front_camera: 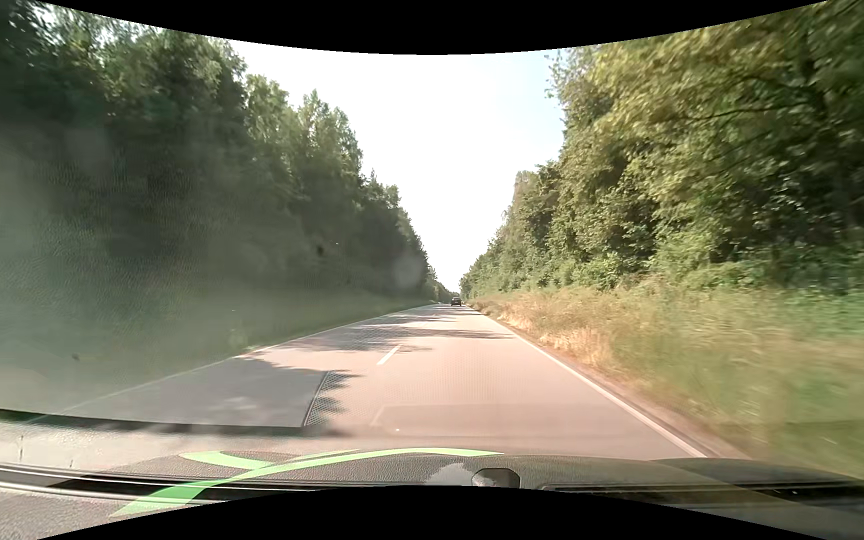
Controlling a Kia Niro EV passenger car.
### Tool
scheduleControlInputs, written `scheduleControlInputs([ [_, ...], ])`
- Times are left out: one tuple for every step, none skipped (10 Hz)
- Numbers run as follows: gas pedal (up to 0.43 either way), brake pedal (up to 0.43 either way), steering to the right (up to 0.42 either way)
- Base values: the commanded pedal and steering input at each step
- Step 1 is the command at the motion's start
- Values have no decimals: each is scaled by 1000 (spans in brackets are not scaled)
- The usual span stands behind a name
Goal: Follow the waypoints while adhering to traffic rules and regulations
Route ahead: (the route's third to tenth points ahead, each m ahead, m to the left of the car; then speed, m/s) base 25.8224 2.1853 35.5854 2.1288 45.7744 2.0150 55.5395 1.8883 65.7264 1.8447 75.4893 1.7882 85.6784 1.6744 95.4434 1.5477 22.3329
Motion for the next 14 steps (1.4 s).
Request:
scheduleControlInputs([
  [409, 0, -8],
  [409, 0, -8],
  [390, 0, -8],
  [339, 0, -7],
  [339, 0, -6],
  [339, 0, -4],
  [339, 0, -3],
  [339, 0, -3],
  [339, 0, -3],
  [339, 0, -2],
  [339, 0, 1],
  [350, 0, 4],
  [350, 0, 4],
  [358, 0, 4],
])
